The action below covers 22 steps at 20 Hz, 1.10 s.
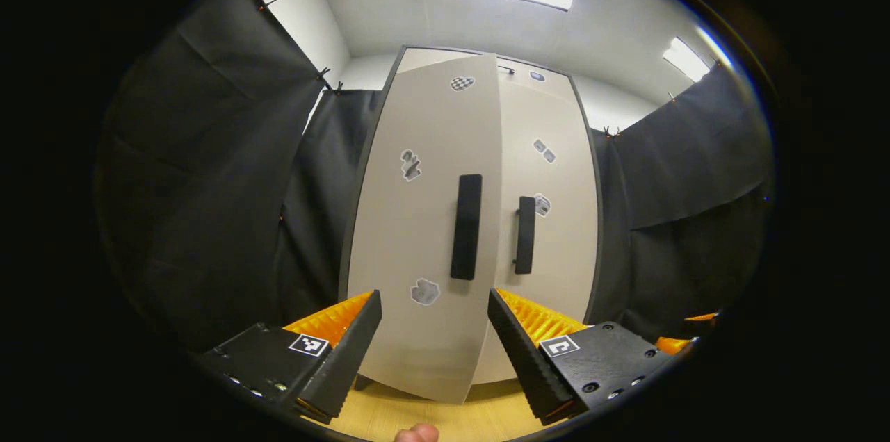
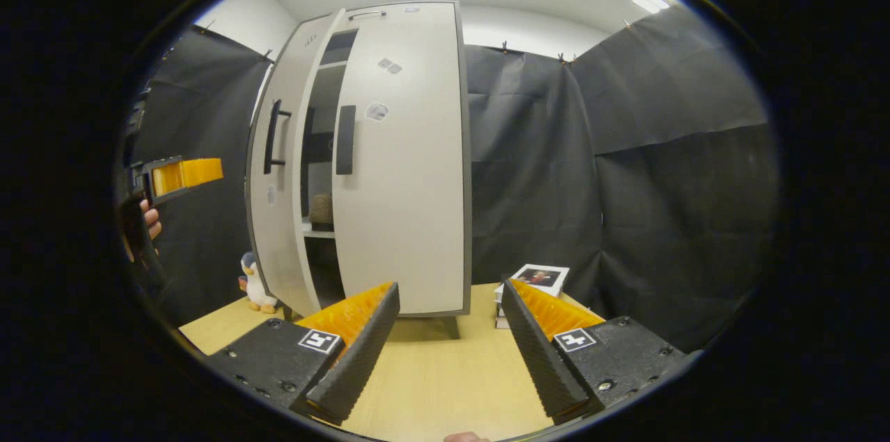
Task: Grab one shoe with the right hand and put it into the shoe cabinet, grab the other shoe with the left hand and put it into the shoe cabinet; then close the right door with the right hand and the left door with the left hand.
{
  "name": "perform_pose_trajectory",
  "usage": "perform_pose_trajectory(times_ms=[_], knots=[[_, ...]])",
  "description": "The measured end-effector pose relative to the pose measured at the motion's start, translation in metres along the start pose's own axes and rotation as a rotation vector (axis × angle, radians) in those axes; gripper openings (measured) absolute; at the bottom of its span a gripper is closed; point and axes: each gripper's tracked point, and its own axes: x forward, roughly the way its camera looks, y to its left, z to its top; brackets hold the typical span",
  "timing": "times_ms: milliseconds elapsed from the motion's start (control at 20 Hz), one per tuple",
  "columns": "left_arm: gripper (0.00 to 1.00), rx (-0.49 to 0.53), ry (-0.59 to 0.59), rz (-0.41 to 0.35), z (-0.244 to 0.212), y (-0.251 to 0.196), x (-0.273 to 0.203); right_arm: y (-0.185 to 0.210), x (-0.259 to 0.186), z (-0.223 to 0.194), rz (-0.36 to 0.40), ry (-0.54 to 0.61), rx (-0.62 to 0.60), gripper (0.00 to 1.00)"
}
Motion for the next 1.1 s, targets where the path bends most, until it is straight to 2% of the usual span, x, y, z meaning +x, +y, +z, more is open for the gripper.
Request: perform_pose_trajectory(times_ms=[450, 600, 1100], knots=[[0.94, 0.001, 0.11, -0.023, -0.043, -0.024, -0.037, -0.01, -0.008, 0.001, 0.003, 0.005, 0.0, 0.96], [0.94, -0.021, 0.124, -0.028, -0.045, -0.028, -0.041, -0.01, -0.008, 0.003, 0.01, 0.008, 0.006, 0.96], [0.94, 0.002, 0.127, -0.053, -0.046, -0.034, -0.045, -0.01, -0.013, 0.007, 0.023, 0.002, 0.003, 0.96]])
